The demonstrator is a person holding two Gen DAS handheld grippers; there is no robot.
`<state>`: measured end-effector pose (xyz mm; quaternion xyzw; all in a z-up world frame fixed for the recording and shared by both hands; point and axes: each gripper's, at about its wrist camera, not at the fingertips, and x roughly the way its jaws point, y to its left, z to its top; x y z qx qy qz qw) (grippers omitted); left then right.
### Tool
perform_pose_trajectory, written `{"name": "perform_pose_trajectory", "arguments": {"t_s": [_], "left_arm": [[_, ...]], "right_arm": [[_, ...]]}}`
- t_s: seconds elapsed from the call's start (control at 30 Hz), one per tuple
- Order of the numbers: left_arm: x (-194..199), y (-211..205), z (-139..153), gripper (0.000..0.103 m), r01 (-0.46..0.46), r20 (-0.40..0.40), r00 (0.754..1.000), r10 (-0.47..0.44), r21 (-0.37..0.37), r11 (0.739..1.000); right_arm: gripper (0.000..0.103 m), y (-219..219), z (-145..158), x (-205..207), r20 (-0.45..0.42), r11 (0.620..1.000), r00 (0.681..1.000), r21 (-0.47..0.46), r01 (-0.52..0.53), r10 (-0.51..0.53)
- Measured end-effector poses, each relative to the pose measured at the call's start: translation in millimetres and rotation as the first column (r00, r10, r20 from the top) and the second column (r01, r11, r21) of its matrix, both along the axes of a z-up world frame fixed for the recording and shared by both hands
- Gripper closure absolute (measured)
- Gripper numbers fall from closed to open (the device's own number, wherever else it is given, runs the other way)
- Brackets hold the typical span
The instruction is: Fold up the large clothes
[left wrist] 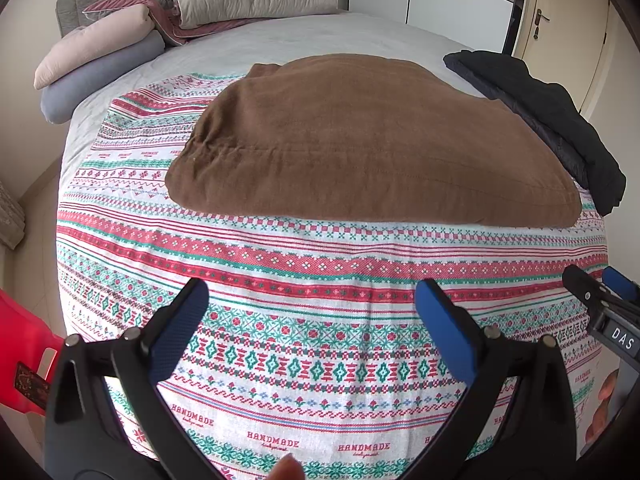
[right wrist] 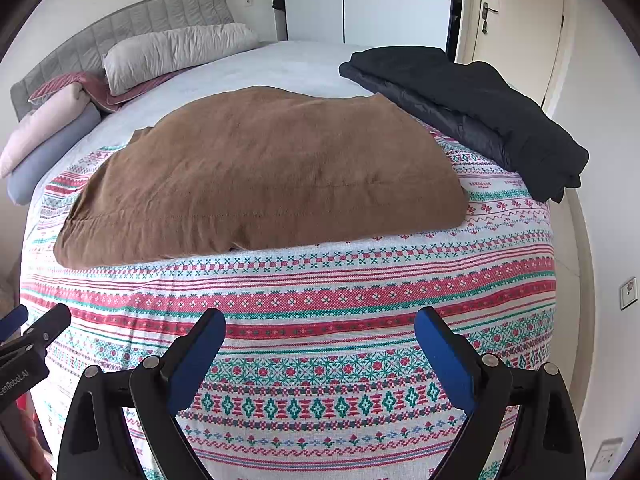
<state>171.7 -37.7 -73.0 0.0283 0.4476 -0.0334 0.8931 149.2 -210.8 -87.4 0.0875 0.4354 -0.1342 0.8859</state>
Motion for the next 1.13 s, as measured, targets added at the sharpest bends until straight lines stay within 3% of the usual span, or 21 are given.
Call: {"name": "perform_pose_trajectory", "arguments": {"t_s": [0.8,1.13], "left_arm": [[-1.2,-0.7,1.9,0.000,-0.009,0.010,1.000,0.009,0.034,0.999],[-4.8,-8.2,-7.7,0.000,0.014,-0.053,0.998,-0.014,0.001,1.000]], "right_arm": [[0.006,-1.9,-3.0,-1.0,-0.008,1.000,1.000,-0.004,-0.001,0.001],[0.006,3.5,-4.7,-4.7,-0.017,1.000,0.999,-0.006,-0.028,0.028]]}}
